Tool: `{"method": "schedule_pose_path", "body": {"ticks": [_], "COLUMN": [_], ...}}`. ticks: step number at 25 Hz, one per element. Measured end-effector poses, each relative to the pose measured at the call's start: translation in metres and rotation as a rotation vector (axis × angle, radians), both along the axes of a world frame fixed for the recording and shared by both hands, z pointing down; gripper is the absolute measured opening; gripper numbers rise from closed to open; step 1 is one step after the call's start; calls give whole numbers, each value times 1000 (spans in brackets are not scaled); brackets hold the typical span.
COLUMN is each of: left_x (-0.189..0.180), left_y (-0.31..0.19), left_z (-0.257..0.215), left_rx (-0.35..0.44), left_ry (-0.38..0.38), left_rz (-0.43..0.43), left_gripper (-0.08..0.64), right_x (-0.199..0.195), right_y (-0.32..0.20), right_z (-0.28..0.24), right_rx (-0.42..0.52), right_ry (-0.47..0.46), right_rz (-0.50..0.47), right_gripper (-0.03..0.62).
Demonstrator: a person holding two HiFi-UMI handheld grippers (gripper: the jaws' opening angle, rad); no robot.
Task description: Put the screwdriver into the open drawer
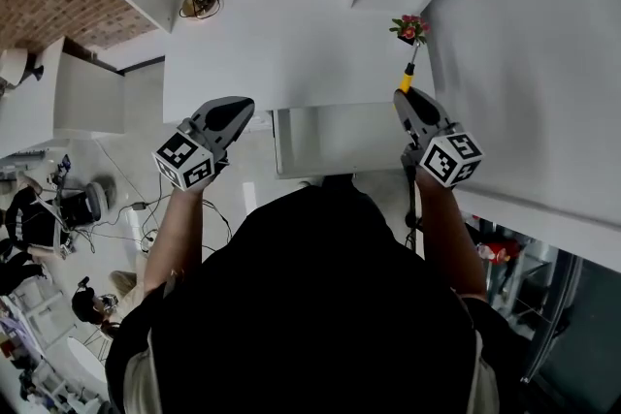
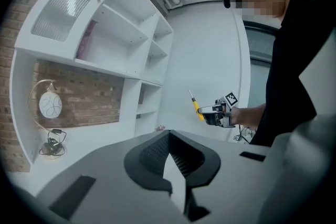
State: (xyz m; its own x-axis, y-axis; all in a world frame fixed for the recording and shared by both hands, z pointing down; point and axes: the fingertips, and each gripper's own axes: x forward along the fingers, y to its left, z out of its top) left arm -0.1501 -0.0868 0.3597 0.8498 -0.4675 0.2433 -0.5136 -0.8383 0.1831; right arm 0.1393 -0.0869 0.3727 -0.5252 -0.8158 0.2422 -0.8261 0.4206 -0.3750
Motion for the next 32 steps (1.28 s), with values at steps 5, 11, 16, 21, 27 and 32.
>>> {"method": "schedule_pose_path", "body": {"ticks": [5,11,16,21,27,32], "left_x": [13,24,29,34,31,26], "left_y": [-18,-36,-49,-57,-57,-58], "left_z": [3,9,14,17,24,32], "left_rx": [-9,-25,-36,-44,-64,-79], "left_ry": [2,3,2,4,-3,-4], "left_rz": [-15,-35,-52,-63,-80,-85], "left_gripper": [15,15,15,15,15,15], "right_x": [6,11,18,18,14,8], "right_y": [-19,-37,-52,-60,-64,-63], "right_z": [9,23,30,41,58,86], "right_rx": [-18,-45,-57,-75,-92,-131], "right_ry": [2,25,16,25,40,78], "right_rz": [-25,-71,-83,-106,-140,-172], "right_gripper": [78,78,78,78,78,78]}}
